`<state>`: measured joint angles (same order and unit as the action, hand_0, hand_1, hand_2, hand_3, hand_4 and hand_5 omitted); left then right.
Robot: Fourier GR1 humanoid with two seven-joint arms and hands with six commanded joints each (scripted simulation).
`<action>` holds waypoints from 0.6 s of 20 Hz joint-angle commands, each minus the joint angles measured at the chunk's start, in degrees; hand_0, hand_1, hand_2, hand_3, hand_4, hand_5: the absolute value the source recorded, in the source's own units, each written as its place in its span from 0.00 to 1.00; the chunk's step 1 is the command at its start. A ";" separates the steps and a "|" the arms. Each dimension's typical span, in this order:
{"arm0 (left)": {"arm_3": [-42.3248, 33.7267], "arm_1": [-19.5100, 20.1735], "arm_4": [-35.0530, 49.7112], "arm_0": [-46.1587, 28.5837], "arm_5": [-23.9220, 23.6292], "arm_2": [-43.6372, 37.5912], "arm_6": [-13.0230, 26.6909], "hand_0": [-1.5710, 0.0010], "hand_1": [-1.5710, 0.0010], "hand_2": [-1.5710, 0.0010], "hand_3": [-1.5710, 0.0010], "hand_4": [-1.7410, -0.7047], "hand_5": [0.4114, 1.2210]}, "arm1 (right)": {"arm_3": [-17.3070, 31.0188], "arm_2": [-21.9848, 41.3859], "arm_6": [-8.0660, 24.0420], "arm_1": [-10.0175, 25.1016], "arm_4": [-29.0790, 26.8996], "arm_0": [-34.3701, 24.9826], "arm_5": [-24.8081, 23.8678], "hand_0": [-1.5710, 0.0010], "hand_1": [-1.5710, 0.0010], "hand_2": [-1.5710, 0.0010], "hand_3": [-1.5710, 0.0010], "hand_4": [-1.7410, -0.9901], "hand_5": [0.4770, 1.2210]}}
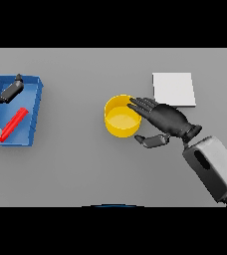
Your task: Pick up the red beaker and tilt it to pour out 1 green nut into yellow bowl. Pick up the yellow bowl and place it on the metallic measuring scale.
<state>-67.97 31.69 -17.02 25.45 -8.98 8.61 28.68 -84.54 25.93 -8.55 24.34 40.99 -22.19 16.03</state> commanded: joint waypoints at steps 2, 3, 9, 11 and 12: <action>-0.50 0.15 -0.07 -0.63 -0.07 0.09 -0.11 1.00 1.00 1.00 1.00 0.96 0.36 | 2.27 2.92 -1.25 0.88 3.12 -3.69 1.49 1.00 1.00 1.00 1.00 0.68 0.30; -0.26 0.21 0.03 -0.24 0.19 0.04 0.25 1.00 1.00 1.00 1.00 0.96 0.36 | 3.48 4.28 -1.62 1.18 4.54 -5.53 2.34 1.00 1.00 1.00 1.00 0.69 0.30; -0.49 0.45 0.62 -0.99 0.51 -0.23 0.02 1.00 1.00 1.00 1.00 0.96 0.36 | 11.13 9.63 -3.16 -0.93 7.95 -12.05 6.46 1.00 1.00 1.00 1.00 0.69 0.33; -0.33 0.70 0.47 -0.95 0.32 -0.33 -0.51 1.00 1.00 1.00 1.00 0.97 0.35 | 13.63 10.76 -3.36 -2.66 8.10 -13.74 7.44 1.00 1.00 1.00 1.00 0.68 0.33; 0.36 0.90 0.46 -0.76 0.25 -0.55 -1.24 1.00 1.00 1.00 1.00 0.97 0.35 | 14.15 11.40 -3.77 -2.83 8.33 -14.10 8.04 1.00 1.00 1.00 1.00 0.67 0.34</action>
<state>-67.62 32.60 -16.57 24.70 -8.75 8.05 27.50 -70.39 37.33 -12.32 21.50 49.32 -36.28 24.07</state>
